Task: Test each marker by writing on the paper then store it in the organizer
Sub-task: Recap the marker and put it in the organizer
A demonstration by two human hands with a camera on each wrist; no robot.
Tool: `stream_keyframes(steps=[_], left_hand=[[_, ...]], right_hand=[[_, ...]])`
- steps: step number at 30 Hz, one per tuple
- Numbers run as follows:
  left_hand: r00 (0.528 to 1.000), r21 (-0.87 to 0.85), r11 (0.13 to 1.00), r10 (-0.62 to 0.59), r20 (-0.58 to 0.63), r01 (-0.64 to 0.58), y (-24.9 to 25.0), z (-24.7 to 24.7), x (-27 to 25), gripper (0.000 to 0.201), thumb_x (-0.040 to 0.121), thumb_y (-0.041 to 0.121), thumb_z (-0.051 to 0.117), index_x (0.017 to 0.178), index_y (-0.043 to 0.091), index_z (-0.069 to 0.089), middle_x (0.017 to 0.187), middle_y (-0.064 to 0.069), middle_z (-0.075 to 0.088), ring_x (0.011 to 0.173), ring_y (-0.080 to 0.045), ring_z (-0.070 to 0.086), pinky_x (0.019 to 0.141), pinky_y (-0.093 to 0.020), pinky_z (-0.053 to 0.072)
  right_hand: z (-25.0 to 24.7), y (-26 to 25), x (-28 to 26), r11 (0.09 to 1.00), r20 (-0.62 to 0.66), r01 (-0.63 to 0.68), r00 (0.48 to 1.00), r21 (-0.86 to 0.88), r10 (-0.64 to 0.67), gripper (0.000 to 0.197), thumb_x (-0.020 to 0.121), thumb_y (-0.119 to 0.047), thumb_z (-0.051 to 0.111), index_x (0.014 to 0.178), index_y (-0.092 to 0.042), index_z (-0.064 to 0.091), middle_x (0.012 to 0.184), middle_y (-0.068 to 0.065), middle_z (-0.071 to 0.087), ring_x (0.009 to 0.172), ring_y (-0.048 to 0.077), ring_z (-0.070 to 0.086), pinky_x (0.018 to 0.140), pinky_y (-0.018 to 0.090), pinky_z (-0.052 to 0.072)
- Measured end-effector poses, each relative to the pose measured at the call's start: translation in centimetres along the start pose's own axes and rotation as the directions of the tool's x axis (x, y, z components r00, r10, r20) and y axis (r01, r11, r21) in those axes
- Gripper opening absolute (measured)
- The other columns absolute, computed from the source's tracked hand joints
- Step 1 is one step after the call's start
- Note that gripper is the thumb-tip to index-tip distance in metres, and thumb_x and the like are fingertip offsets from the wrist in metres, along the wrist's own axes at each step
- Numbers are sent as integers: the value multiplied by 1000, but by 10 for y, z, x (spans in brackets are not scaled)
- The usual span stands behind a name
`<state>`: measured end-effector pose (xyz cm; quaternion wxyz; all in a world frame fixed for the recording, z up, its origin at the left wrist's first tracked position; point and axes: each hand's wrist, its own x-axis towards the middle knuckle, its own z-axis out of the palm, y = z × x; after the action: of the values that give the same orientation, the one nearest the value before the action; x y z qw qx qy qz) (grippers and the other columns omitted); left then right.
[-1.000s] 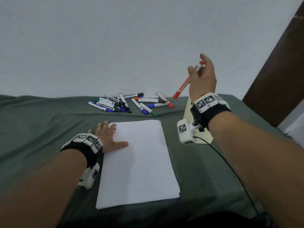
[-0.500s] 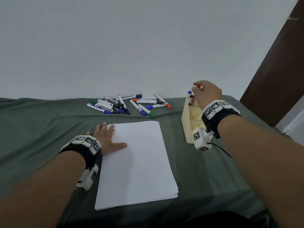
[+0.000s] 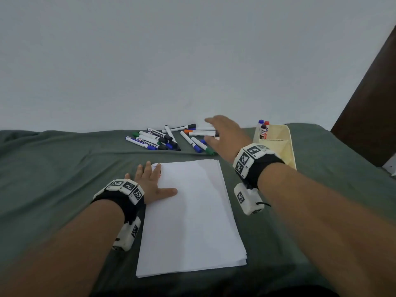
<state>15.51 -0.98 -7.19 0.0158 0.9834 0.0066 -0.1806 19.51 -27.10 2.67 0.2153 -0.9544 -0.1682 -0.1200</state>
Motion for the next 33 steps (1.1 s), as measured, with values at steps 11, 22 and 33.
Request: stream_keyframes(steps=[11, 22, 33], left_hand=[[998, -60, 998, 1, -60, -5, -7, 4, 9, 109, 70, 93, 35, 155, 34, 1, 164, 5, -8, 151, -22, -4, 117, -57, 7], [943, 31, 990, 140, -302, -137, -29, -78, 68, 64, 86, 63, 54, 142, 39, 37, 139, 0, 45, 127, -22, 45, 103, -47, 43], [937, 305, 933, 266, -227, -191, 21, -113, 118, 36, 92, 20, 60, 127, 25, 57, 126, -7, 53, 111, -28, 55, 93, -41, 49]], right_hand=[[80, -4, -23, 973, 596, -18, 788, -229, 154, 88, 95, -70, 45, 163, -29, 9, 171, 7, -6, 156, 33, -6, 125, 52, 9], [91, 6, -16, 976, 595, -26, 789, -217, 153, 87, 92, -73, 47, 161, -34, 12, 171, 1, -3, 157, 28, -3, 123, 50, 13], [90, 6, -15, 980, 585, -37, 797, -197, 148, 83, 91, -71, 51, 159, -36, 19, 170, -2, 3, 156, 25, 0, 120, 50, 20]])
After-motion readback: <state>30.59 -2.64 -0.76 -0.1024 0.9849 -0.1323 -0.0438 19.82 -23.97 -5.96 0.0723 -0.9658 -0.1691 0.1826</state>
